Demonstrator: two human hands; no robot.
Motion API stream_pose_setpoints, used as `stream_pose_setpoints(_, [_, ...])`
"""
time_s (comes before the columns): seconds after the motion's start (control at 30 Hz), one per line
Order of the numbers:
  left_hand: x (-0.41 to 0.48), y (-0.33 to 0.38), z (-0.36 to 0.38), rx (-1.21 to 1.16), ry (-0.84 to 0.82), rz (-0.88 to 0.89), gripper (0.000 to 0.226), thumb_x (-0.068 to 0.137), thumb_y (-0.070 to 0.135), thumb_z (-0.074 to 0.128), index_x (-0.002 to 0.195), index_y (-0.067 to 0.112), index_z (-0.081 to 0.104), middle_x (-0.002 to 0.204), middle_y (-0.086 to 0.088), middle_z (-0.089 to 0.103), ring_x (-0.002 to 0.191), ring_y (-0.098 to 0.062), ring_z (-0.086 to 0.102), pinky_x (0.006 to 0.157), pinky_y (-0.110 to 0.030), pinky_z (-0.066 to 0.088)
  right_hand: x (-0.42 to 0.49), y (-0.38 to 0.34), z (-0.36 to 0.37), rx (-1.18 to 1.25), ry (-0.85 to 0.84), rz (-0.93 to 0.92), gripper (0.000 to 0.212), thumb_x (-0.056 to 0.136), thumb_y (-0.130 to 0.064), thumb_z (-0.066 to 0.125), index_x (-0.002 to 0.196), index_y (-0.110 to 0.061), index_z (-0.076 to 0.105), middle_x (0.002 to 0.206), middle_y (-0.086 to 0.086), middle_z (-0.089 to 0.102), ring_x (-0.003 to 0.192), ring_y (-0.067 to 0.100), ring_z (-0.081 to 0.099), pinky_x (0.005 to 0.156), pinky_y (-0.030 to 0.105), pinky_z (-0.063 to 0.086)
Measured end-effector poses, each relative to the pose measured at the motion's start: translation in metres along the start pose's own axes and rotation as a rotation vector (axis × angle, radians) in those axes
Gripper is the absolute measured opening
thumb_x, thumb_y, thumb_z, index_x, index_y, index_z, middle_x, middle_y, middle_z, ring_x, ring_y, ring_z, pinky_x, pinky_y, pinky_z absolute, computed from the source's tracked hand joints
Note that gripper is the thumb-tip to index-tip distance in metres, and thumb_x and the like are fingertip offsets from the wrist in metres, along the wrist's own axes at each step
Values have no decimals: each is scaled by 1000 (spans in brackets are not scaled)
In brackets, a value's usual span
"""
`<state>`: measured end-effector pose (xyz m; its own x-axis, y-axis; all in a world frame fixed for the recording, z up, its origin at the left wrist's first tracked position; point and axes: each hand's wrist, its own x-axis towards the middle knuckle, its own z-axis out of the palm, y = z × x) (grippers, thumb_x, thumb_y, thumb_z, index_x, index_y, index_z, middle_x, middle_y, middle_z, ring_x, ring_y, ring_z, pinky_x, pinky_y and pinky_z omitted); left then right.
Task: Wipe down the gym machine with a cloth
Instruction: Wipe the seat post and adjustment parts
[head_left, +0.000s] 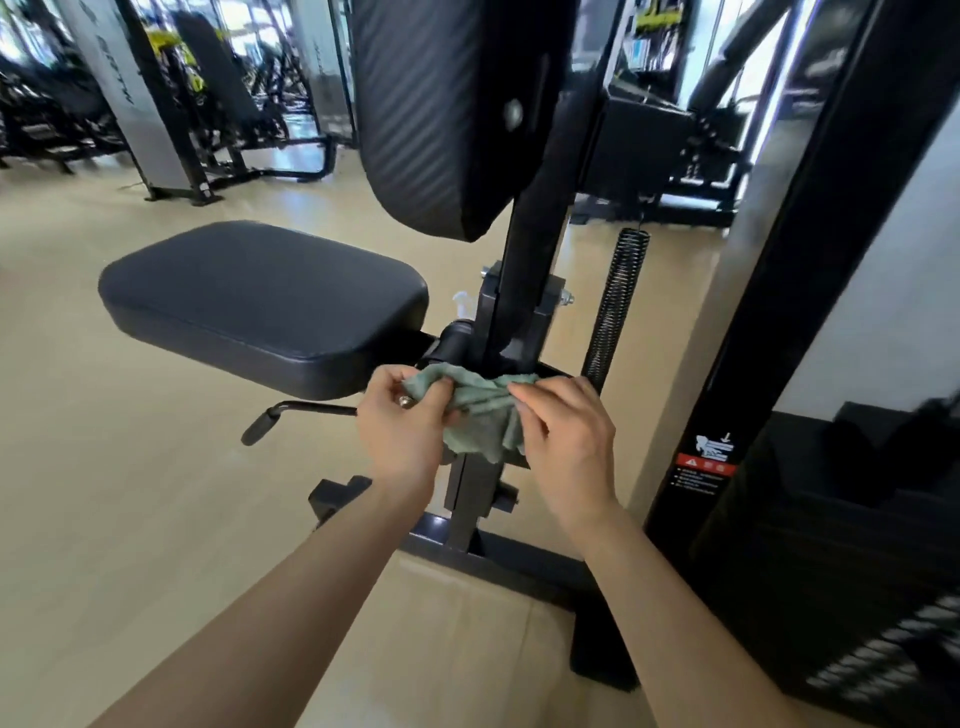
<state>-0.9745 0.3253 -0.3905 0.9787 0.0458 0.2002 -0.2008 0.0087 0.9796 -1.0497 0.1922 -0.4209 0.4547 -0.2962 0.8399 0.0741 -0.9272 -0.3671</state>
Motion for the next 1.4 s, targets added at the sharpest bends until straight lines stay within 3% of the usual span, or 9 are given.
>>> stream_pose_setpoints(0.13, [-2,17,7,-106,-52,24,18,89,10,74,89,8,56,78,0,62,70,-13,67,63,-31,60,12,-15,-10,74,49,167,20,84,0,74,101,-9,79,94,2,72,83,15,66,80,25,54])
stream_pose_setpoints(0.27, [4,33,13,-160,-117,71,8,89,18,74,91,16,67,87,1,72,86,-17,70,85,-44,60,30,-32,-17,173,162,308,22,82,4,74,98,-10,80,92,-1,73,81,6,67,78,21,54])
stream_pose_setpoints(0.53, [-5,69,22,-380,-370,195,22,94,2,67,116,3,70,113,-6,74,105,-8,70,98,-32,56,71,-50,-53,387,204,387,32,88,-1,73,119,-10,73,111,0,68,103,2,65,85,13,52])
stream_pose_setpoints(0.7, [6,71,27,-167,-433,550,31,95,8,66,125,5,68,130,-7,63,124,-13,60,106,-31,49,82,-49,-56,536,157,374,47,88,4,71,133,-8,62,128,3,61,120,9,61,95,20,53])
stream_pose_setpoints(0.9, [7,55,28,138,-326,726,22,89,5,74,110,11,77,107,1,65,94,14,58,81,-3,44,68,-44,-44,363,46,254,52,86,3,72,133,-17,65,129,-4,59,121,14,61,100,37,55])
stream_pose_setpoints(1.07, [-1,48,27,180,-338,619,17,89,9,75,102,19,75,95,7,67,81,0,64,77,-19,52,61,-38,-54,241,9,283,29,83,-2,78,110,-12,77,106,-2,68,96,8,67,83,19,57])
stream_pose_setpoints(1.2, [-16,69,29,33,-321,547,13,91,12,74,99,22,73,94,10,70,87,-4,67,81,-24,55,71,-35,-71,264,213,327,19,83,-2,78,100,-9,79,97,-1,71,88,7,69,77,23,59])
stream_pose_setpoints(1.33, [-30,94,42,-85,-303,764,24,93,6,71,117,9,71,118,2,69,112,-9,64,97,-22,51,94,-46,-92,369,375,262,26,88,3,72,113,-5,74,111,3,67,103,10,68,86,22,58])
stream_pose_setpoints(1.4, [-29,101,53,-31,-265,879,33,95,7,67,128,5,67,135,-4,63,127,-13,58,108,-23,44,111,-46,-98,358,359,199,31,90,0,70,121,-5,70,118,4,63,111,14,66,93,32,58])
